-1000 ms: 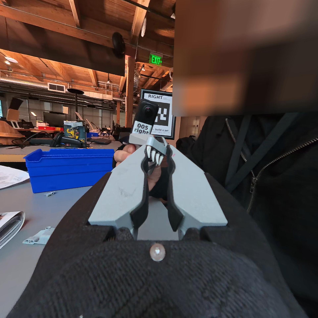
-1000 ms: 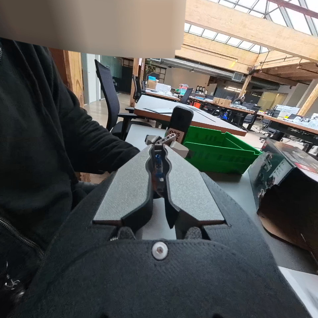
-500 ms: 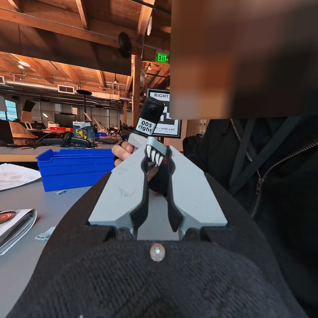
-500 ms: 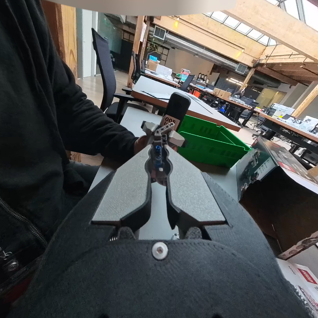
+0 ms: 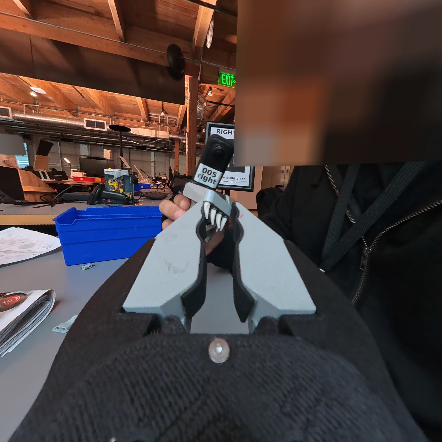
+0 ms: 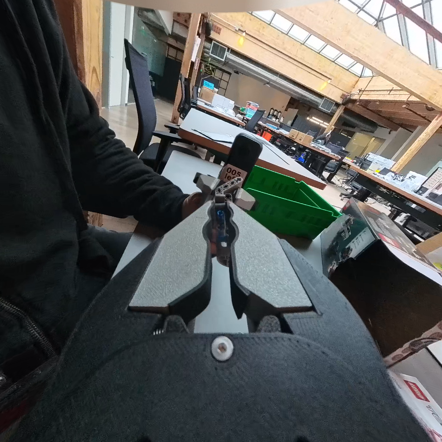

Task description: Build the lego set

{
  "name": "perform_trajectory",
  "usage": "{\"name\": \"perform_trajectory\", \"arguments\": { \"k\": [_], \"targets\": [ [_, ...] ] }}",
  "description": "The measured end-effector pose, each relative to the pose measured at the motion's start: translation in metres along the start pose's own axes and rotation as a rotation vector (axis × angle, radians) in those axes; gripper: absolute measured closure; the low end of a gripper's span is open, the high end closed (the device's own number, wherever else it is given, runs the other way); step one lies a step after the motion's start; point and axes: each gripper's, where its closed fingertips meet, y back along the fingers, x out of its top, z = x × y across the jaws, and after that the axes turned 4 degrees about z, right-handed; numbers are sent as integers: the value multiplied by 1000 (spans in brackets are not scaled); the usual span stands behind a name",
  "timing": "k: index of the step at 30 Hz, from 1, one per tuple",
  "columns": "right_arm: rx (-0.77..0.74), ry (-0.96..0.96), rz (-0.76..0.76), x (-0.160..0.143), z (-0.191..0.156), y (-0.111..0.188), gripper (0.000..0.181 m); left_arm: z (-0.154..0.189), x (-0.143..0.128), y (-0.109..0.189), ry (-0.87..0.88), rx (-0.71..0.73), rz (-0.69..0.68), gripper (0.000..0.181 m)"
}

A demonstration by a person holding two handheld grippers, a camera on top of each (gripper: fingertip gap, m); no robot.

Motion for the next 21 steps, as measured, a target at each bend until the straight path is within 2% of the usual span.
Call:
{"name": "perform_trajectory", "arguments": {
  "k": [8,11,13,15,18,21],
  "targets": [
    [44,-51,21,7,-6,-1,177,8,1,-2,0,-45,5,164],
    [18,-117,9,-6,6,1,177,-2,-3,1,-7,15,-35,164],
    [-18,-132,-151,-31,16,11,175,-21,-17,6,-40,146,-168,164],
    [-47,-51,-309,-54,19,23,164,-30,-35,6,-100,225,-305,164],
    [-80,110,-528,-84,17,35,164,-40,-64,4,-44,293,-469,164],
    [-111,172,-656,-107,14,40,166,-50,-88,7,54,354,-616,165]
  ]
}}
